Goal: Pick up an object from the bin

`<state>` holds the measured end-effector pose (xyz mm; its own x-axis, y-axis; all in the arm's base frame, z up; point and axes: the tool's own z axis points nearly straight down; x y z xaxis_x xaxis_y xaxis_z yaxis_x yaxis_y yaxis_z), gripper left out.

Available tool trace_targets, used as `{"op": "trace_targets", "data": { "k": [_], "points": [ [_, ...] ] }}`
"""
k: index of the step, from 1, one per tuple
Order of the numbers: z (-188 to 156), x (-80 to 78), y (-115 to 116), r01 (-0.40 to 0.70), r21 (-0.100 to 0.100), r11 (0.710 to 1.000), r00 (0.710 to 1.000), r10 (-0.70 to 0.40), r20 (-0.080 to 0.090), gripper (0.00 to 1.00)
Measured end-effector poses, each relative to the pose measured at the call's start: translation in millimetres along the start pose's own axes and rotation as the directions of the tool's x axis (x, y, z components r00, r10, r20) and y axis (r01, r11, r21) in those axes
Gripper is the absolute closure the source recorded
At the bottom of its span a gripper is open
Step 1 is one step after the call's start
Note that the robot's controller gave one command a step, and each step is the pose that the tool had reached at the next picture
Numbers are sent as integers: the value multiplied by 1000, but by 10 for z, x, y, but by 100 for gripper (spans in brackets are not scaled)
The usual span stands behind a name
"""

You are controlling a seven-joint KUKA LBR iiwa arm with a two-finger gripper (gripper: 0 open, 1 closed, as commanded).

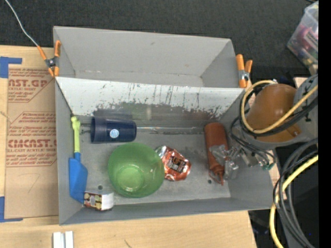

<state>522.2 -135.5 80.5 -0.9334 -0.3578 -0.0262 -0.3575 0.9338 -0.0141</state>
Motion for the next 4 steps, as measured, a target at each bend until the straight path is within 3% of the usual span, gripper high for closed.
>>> {"op": "trace_targets", "data": {
  "k": [1,2,3,4],
  "points": [
    [-685,1,-6,0,-6,1000,1000,0,-9,100],
    [-1234,-38,-42,-8,0,1000,1000,8,-1,0],
    [-1098,-35,-51,-16,-3,1000,1000,16,-2,0],
    [-262,-265,205,-69,0,998,998,69,3,0]
  ]
}}
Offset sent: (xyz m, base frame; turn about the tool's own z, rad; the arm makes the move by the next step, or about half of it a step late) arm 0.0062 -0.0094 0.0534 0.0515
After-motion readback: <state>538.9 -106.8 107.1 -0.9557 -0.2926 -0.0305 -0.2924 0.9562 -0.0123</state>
